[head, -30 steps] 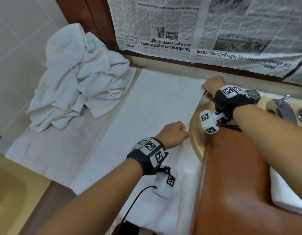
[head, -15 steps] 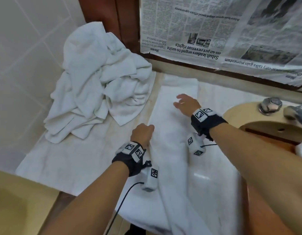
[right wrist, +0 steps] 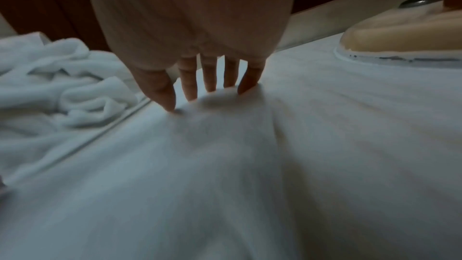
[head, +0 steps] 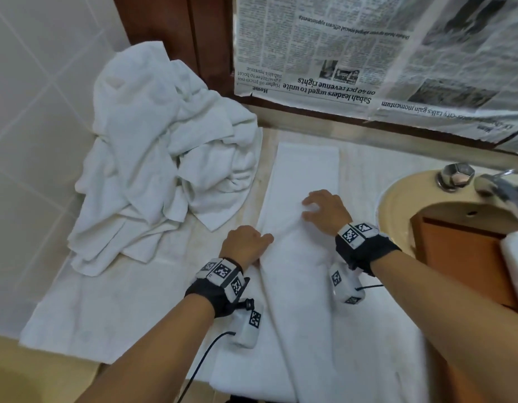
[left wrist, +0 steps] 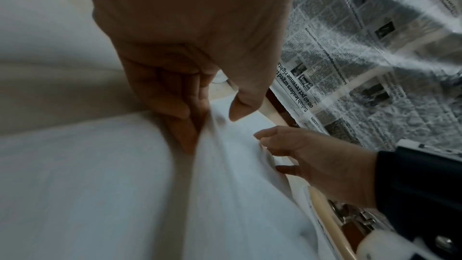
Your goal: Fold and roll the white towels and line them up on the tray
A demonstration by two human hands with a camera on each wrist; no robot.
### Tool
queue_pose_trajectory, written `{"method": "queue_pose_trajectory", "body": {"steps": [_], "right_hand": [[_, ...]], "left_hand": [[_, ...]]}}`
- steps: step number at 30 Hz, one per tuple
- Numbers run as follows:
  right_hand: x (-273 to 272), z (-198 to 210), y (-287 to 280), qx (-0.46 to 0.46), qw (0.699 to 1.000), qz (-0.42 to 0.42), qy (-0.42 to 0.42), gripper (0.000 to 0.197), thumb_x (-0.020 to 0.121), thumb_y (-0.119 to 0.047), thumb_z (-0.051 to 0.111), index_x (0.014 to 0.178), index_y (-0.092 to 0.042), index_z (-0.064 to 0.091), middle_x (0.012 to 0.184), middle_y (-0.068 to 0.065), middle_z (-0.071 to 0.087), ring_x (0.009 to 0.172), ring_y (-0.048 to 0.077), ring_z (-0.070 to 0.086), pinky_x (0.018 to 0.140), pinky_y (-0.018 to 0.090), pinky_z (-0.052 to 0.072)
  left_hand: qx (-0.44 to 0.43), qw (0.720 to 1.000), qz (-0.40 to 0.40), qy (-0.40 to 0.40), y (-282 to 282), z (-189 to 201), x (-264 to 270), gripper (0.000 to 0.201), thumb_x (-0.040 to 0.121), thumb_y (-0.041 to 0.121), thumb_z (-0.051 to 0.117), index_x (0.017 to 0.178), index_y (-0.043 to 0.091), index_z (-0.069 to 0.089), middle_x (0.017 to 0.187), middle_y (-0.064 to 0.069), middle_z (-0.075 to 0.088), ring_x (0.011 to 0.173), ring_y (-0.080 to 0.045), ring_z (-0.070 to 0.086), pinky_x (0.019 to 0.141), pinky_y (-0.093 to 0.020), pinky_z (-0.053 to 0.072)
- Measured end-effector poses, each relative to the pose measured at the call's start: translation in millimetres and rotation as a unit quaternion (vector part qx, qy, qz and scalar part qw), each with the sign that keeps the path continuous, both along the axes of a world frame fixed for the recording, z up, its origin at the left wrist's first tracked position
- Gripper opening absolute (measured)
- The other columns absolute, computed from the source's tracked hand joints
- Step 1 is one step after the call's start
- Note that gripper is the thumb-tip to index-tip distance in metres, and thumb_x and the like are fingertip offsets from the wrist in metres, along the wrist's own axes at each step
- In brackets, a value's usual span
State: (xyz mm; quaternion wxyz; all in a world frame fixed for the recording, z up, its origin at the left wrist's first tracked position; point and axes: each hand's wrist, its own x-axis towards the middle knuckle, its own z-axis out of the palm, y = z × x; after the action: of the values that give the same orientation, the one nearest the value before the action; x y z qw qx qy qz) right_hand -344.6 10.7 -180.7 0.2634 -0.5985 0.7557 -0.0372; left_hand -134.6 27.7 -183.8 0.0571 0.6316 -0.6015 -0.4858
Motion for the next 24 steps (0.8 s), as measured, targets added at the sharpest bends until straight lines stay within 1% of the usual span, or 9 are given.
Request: {"method": "queue_pose_trajectory", "body": {"steps": [3,5,7,9,11,14,18,22,24], "right_hand": [[-15.5,16.1,-26.6,-0.034,0.997,-0.047,-0.050,0.022,0.092,-0.018,0.059,0.109,-0.007,0.067,0.123,0.009,0.060,0.114,0.026,0.055,0.093,0.028,0.040],[-28.3,22.8,-49.4,-0.077,0.993,-0.072,-0.061,0.020,0.090,-0.017,0.061,0.106,-0.007,0.068,0.119,0.010,0.063,0.108,0.025,0.058,0.087,0.025,0.040],[-40.8,23.8,-75.1,-0.106,0.992,-0.063,-0.028,0.023,0.090,-0.017,0.061,0.110,-0.007,0.066,0.122,0.012,0.061,0.110,0.026,0.056,0.089,0.025,0.039],[-50.0,21.8,-98.3,-0.124,0.991,-0.054,0.009,0.029,0.091,-0.019,0.060,0.118,-0.008,0.063,0.128,0.013,0.055,0.118,0.028,0.050,0.097,0.033,0.040],[-57.6,17.5,-116.0,-0.125,0.990,-0.037,0.049,0.036,0.092,-0.020,0.058,0.127,-0.011,0.057,0.137,0.012,0.048,0.128,0.029,0.041,0.104,0.040,0.037],[-65.2,7.5,-131.7,-0.096,0.991,-0.031,0.086,0.045,0.093,-0.023,0.058,0.136,-0.015,0.048,0.144,0.009,0.042,0.134,0.029,0.033,0.107,0.043,0.031],[-68.0,-3.0,-140.5,-0.077,0.988,-0.042,0.127,0.042,0.091,-0.033,0.059,0.130,-0.017,0.053,0.137,0.008,0.047,0.130,0.031,0.031,0.100,0.042,0.030],[-72.3,-6.9,-148.9,-0.053,0.987,-0.056,0.138,0.032,0.092,-0.030,0.053,0.118,-0.014,0.062,0.124,0.006,0.056,0.126,0.029,0.032,0.094,0.040,0.028],[-76.0,-8.7,-153.2,-0.043,0.989,-0.077,0.117,0.030,0.095,-0.028,0.048,0.118,-0.014,0.061,0.121,0.005,0.058,0.127,0.027,0.031,0.093,0.039,0.027]], "left_hand": [[-0.014,1.000,-0.006,0.025,-23.3,3.2,-9.0,0.041,0.085,0.034,0.057,0.051,0.019,0.039,0.055,-0.001,0.047,0.060,-0.021,0.054,0.063,-0.029,0.042],[-0.028,0.999,-0.005,0.030,-38.6,4.1,-12.7,0.032,0.087,0.034,0.058,0.061,0.016,0.055,0.063,-0.008,0.061,0.065,-0.024,0.062,0.072,-0.031,0.050],[-0.032,0.999,0.002,0.036,-51.6,3.8,-16.4,0.032,0.088,0.034,0.059,0.069,0.009,0.067,0.074,-0.012,0.072,0.074,-0.026,0.069,0.081,-0.035,0.055],[-0.030,0.999,0.015,0.037,-61.1,2.6,-21.0,0.035,0.088,0.033,0.061,0.076,0.001,0.071,0.079,-0.012,0.073,0.078,-0.026,0.070,0.083,-0.036,0.055],[-0.031,0.999,0.024,0.030,-69.1,1.2,-25.3,0.034,0.087,0.032,0.064,0.083,0.000,0.073,0.082,-0.012,0.074,0.080,-0.025,0.070,0.085,-0.037,0.055],[-0.047,0.998,0.016,0.022,-77.8,-3.1,-29.0,0.026,0.085,0.034,0.068,0.076,0.010,0.072,0.073,-0.004,0.074,0.075,-0.018,0.070,0.084,-0.036,0.055],[-0.059,0.998,-0.006,-0.004,-82.1,-8.1,-29.0,0.019,0.085,0.037,0.067,0.071,0.024,0.063,0.067,0.003,0.072,0.070,-0.012,0.069,0.083,-0.033,0.054],[-0.078,0.996,-0.029,-0.020,-84.7,-12.0,-29.1,0.015,0.087,0.033,0.065,0.075,0.025,0.062,0.069,0.005,0.071,0.072,-0.012,0.068,0.082,-0.033,0.053],[-0.088,0.996,-0.010,-0.018,-85.6,-12.8,-30.5,0.014,0.088,0.033,0.064,0.077,0.024,0.062,0.073,0.006,0.071,0.075,-0.012,0.068,0.082,-0.032,0.053]]}}
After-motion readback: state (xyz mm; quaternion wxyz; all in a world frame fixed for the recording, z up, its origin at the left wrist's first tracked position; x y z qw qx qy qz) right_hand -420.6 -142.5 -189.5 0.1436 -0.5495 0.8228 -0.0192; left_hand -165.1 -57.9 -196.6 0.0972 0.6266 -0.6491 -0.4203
